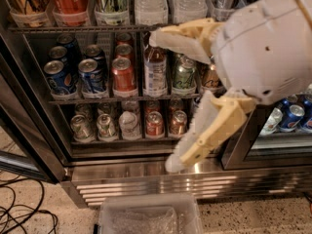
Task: Pick green can from top shelf of fridge
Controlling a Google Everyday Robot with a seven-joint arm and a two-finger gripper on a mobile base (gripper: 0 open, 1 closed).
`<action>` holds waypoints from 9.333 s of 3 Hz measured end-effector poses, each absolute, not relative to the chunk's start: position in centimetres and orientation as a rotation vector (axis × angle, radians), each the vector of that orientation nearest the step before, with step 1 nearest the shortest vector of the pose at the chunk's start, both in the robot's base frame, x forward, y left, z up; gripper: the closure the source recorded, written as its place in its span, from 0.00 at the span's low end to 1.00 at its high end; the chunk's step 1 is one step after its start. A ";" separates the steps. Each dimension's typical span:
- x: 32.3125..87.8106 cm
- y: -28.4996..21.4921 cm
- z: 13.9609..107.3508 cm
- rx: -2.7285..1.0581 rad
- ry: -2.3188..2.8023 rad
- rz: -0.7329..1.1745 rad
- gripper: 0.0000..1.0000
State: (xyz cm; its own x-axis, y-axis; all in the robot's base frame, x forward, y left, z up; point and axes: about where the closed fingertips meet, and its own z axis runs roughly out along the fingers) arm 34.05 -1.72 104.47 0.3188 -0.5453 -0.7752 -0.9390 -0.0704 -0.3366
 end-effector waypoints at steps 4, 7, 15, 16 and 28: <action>35.0 6.1 108.8 -1.377 1.473 0.576 0.00; 40.3 5.4 104.4 -1.228 1.555 0.417 0.00; 55.8 -6.4 103.3 -0.434 1.472 0.162 0.00; 55.8 -2.9 101.6 -0.410 1.481 0.227 0.00; 62.2 5.8 105.2 -0.206 1.250 -0.052 0.27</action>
Offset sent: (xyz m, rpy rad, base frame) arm 0.0271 0.0810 0.0361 0.2547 0.1197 -0.4408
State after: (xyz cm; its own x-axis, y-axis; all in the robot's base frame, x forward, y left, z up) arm 62.20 5.75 105.16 0.3166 -0.1518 -0.9363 -0.0732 0.9803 -0.1837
